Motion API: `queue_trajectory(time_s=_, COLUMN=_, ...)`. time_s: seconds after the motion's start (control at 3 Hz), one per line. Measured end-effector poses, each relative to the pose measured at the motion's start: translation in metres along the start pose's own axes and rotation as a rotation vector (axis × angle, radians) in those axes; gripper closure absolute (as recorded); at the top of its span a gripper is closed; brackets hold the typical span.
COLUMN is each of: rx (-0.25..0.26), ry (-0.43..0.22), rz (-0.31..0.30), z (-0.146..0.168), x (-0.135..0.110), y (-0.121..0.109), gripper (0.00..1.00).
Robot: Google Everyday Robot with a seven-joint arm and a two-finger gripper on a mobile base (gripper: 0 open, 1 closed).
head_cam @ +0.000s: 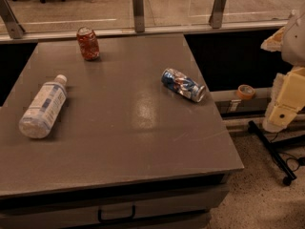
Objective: Place redbull can upright
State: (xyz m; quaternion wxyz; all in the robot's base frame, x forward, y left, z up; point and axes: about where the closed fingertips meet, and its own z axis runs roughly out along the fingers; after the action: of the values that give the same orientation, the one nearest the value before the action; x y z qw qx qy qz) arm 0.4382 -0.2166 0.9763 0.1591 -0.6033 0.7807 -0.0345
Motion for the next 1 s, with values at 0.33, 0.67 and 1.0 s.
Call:
queue_trajectory(time_s=0.33, rx=0.001, ry=0.0, rz=0.0, z=0.0, x=-0.001, y=0.0, gripper=0.0)
queue_trajectory(time_s=0.67, rx=-0.035, ry=-0.001, rz=0.018, z=0.018, x=-0.02, y=-0.005, gripper=0.0)
queue_trajectory(time_s=1.0, rx=-0.056, ry=-0.01, rz=0.1, z=0.052, x=-0.041, y=-0.017, gripper=0.0)
